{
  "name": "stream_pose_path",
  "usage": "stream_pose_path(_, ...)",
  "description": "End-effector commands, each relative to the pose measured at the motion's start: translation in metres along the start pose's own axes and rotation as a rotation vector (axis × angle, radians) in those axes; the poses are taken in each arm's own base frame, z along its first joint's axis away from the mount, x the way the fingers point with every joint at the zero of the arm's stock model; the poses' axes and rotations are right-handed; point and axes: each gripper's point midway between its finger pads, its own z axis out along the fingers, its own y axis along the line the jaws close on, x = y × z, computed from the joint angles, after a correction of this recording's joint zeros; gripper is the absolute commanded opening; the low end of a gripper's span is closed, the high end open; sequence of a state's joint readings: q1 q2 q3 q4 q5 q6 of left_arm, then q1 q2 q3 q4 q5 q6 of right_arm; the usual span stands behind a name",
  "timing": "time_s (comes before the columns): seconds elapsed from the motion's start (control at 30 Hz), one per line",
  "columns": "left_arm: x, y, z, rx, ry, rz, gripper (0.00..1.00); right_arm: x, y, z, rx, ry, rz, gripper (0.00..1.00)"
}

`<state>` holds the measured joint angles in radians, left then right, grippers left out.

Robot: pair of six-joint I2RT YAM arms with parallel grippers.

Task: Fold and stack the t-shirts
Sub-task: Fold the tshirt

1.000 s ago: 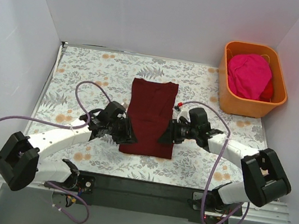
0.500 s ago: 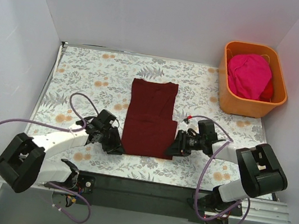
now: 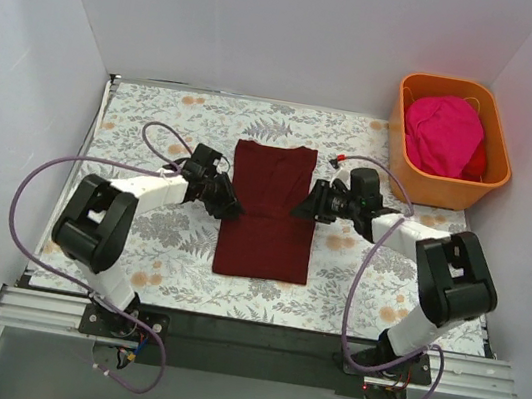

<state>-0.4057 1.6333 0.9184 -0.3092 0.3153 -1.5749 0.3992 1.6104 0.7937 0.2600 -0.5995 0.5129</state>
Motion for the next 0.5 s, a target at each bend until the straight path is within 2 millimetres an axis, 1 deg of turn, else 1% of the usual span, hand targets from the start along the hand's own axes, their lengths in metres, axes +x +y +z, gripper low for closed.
stream_pose_path(0.0,-0.027,0.003,0.011,-0.014,-0.029,0.014,0.25,-0.006,-0.036,0.013,0.094,-0.02,0.041,0.44)
stream_pose_path(0.03,-0.024,0.013,0.019,-0.041,-0.005,0.002,0.25,-0.002,-0.048,0.016,0.111,-0.012,0.066,0.44)
stream_pose_path(0.07,-0.022,0.018,0.022,-0.054,0.007,-0.005,0.25,0.001,-0.055,0.016,0.127,-0.012,0.079,0.44)
stream_pose_path(0.1,-0.019,0.023,0.023,-0.064,0.021,-0.012,0.25,0.009,-0.063,0.016,0.143,0.0,0.099,0.43)
stream_pose_path(0.13,-0.01,0.034,0.025,-0.084,0.041,-0.022,0.25,0.015,-0.07,0.015,0.157,0.008,0.114,0.43)
stream_pose_path(0.17,-0.006,0.038,0.023,-0.09,0.045,-0.028,0.25,0.016,-0.076,0.012,0.172,0.006,0.123,0.43)
stream_pose_path(0.2,0.001,0.043,0.022,-0.095,0.059,-0.034,0.25,0.023,-0.079,0.01,0.179,0.015,0.129,0.43)
stream_pose_path(0.23,0.014,0.056,0.021,-0.113,0.086,-0.042,0.24,0.022,-0.078,0.007,0.181,0.009,0.12,0.43)
stream_pose_path(0.27,0.019,0.055,0.013,-0.096,0.082,-0.028,0.24,0.026,-0.075,0.005,0.171,0.02,0.122,0.43)
stream_pose_path(0.3,0.024,0.059,0.009,-0.098,0.082,-0.02,0.24,0.029,-0.071,0.002,0.161,0.023,0.12,0.43)
stream_pose_path(0.33,0.034,0.069,0.004,-0.116,0.083,-0.009,0.24,0.028,-0.062,-0.003,0.146,0.015,0.103,0.43)
stream_pose_path(0.37,0.033,0.068,-0.002,-0.111,0.065,0.003,0.26,0.03,-0.056,-0.005,0.141,0.026,0.074,0.44)
stream_pose_path(0.4,0.031,0.061,-0.018,-0.096,0.03,0.023,0.29,0.038,-0.057,-0.01,0.178,0.056,0.075,0.44)
stream_pose_path(0.43,0.025,0.063,-0.026,-0.118,-0.016,0.042,0.31,0.03,-0.046,-0.017,0.186,0.043,0.029,0.44)
stream_pose_path(0.47,0.018,0.058,-0.035,-0.118,-0.05,0.068,0.34,0.032,-0.041,-0.02,0.202,0.06,-0.026,0.45)
